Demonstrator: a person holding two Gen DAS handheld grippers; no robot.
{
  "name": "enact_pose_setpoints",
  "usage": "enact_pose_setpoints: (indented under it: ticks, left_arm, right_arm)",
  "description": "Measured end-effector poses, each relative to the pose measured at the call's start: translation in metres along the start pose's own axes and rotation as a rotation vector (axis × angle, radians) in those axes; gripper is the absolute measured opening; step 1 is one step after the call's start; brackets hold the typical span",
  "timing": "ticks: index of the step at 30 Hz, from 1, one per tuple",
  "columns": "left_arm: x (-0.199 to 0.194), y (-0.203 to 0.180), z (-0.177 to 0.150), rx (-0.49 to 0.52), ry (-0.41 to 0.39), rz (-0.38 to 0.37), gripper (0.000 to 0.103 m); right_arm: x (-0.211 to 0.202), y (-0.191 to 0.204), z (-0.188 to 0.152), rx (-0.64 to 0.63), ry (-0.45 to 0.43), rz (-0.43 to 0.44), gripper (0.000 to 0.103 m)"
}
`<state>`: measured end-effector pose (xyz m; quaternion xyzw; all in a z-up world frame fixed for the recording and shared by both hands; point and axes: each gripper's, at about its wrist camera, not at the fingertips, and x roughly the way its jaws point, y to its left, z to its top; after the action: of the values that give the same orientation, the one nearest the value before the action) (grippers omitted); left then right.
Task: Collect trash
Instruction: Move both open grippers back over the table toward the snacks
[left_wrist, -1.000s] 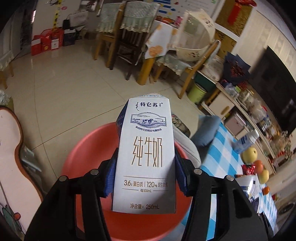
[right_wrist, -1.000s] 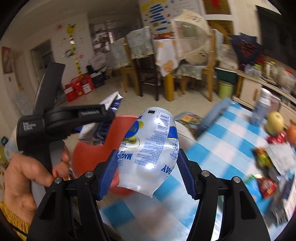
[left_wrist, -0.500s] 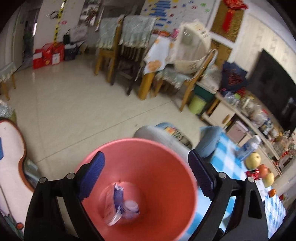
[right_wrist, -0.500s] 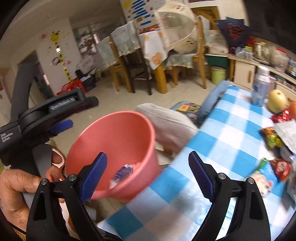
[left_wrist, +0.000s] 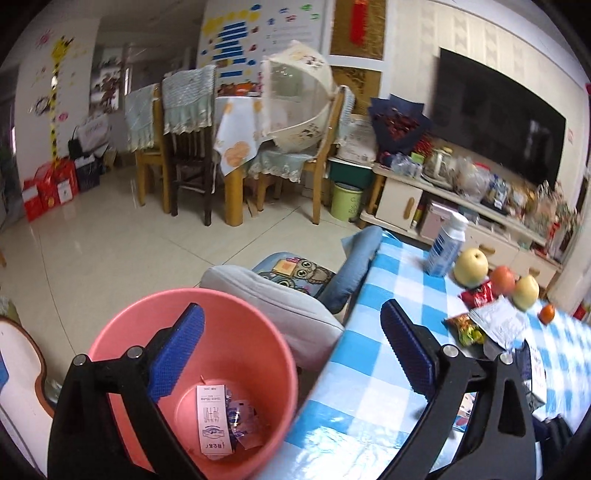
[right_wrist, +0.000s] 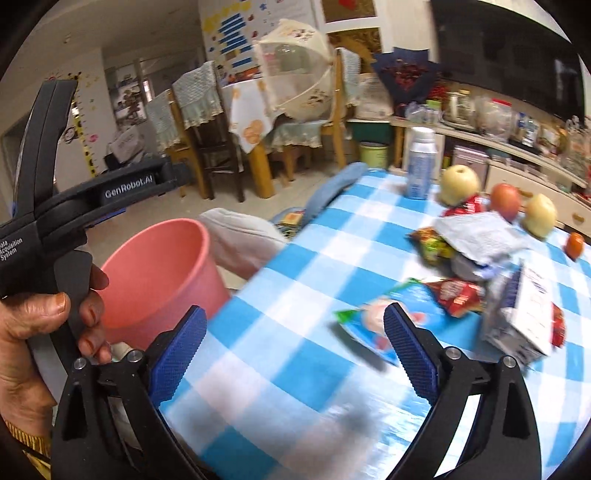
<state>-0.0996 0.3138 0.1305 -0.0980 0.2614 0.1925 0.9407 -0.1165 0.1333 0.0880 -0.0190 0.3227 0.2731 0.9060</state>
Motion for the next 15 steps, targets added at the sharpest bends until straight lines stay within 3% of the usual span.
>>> enact_pose_setpoints:
  ticks: [8, 15]
  left_arm:
    - [-0.005, -0.047, -0.012, 0.121, -0.023, 0.006, 0.097]
    - [-0.008, -0.082, -0.024, 0.227, -0.035, 0.006, 0.097]
  right_arm:
    - [-0.032, -0.039, -0.010, -0.024, -0.058, -0.103, 0.098]
    - [-0.043, -0.082, -0.019, 0.082, -0.058, -0.154, 0.098]
